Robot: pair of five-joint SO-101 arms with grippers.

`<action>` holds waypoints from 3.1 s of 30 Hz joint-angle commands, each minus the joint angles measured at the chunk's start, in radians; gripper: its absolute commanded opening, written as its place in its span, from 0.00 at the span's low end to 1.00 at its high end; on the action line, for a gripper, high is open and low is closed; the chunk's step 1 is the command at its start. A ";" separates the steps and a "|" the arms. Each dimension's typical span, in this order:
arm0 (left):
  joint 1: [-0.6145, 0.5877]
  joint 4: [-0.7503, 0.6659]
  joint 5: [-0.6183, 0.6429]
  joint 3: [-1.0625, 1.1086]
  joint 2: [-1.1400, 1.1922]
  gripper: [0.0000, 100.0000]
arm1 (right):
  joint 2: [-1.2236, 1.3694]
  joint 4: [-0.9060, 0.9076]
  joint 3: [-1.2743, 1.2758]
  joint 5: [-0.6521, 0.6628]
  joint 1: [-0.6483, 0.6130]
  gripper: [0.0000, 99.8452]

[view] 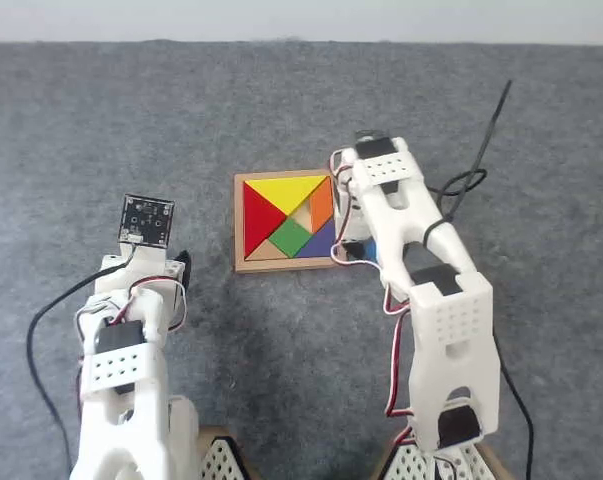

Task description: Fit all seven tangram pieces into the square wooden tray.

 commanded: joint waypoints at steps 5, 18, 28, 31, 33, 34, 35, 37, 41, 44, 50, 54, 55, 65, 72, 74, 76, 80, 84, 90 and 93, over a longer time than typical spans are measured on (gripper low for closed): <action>0.003 -0.017 -0.011 -0.012 -0.034 0.21 | 0.028 -0.050 -0.044 -0.043 0.039 0.15; 0.003 -0.017 -0.011 -0.012 -0.034 0.21 | 0.025 -0.005 -0.051 -0.032 0.041 0.11; 0.003 -0.017 -0.011 -0.012 -0.034 0.21 | 0.035 0.159 -0.245 0.040 0.036 0.11; 0.003 -0.017 -0.011 -0.012 -0.034 0.21 | 0.028 0.205 -0.292 0.043 0.035 0.11; 0.003 -0.017 -0.011 -0.012 -0.034 0.21 | 0.025 0.248 -0.331 0.044 0.035 0.11; 0.003 -0.017 -0.011 -0.012 -0.034 0.21 | 0.025 0.272 -0.358 0.044 0.031 0.11; 0.003 -0.017 -0.011 -0.012 -0.034 0.21 | 0.027 0.289 -0.384 0.048 0.024 0.11; 0.003 -0.017 -0.011 -0.012 -0.034 0.21 | 0.025 0.300 -0.420 0.071 0.005 0.11; 0.003 -0.017 -0.011 -0.012 -0.034 0.21 | 0.025 0.302 -0.473 0.095 -0.064 0.11; 0.003 -0.017 -0.011 -0.012 -0.034 0.21 | 0.036 0.300 -0.509 0.112 -0.127 0.11; 0.031 0.009 -0.049 -0.008 -0.037 0.21 | 0.104 0.191 -0.549 0.253 -0.194 0.11; 0.040 0.014 -0.063 -0.002 -0.038 0.21 | 0.185 0.170 -0.617 0.351 -0.209 0.11; 0.040 0.014 -0.064 -0.002 -0.038 0.21 | 0.203 0.166 -0.641 0.359 -0.209 0.11; 0.040 0.014 -0.064 -0.002 -0.038 0.21 | 0.438 0.166 -0.991 0.400 -0.203 0.11; 0.041 0.014 -0.064 -0.002 -0.038 0.21 | 0.538 0.177 -1.154 0.341 -0.216 0.29; 0.041 0.014 -0.064 -0.002 -0.038 0.21 | 0.538 0.208 -1.171 0.344 -0.219 0.29; 0.041 0.014 -0.064 -0.002 -0.038 0.21 | 0.536 0.245 -1.191 0.345 -0.222 0.29; 0.041 0.014 -0.064 -0.002 -0.038 0.21 | 0.536 0.305 -1.284 0.339 -0.213 0.29; 0.041 0.014 -0.064 -0.002 -0.038 0.21 | 0.538 0.305 -1.303 0.315 -0.199 0.24; 0.041 0.012 -0.061 -0.002 -0.038 0.21 | 0.509 0.309 -1.306 0.252 -0.170 0.02; 0.041 0.011 -0.060 -0.002 -0.038 0.21 | 0.452 0.312 -1.293 0.233 -0.139 0.04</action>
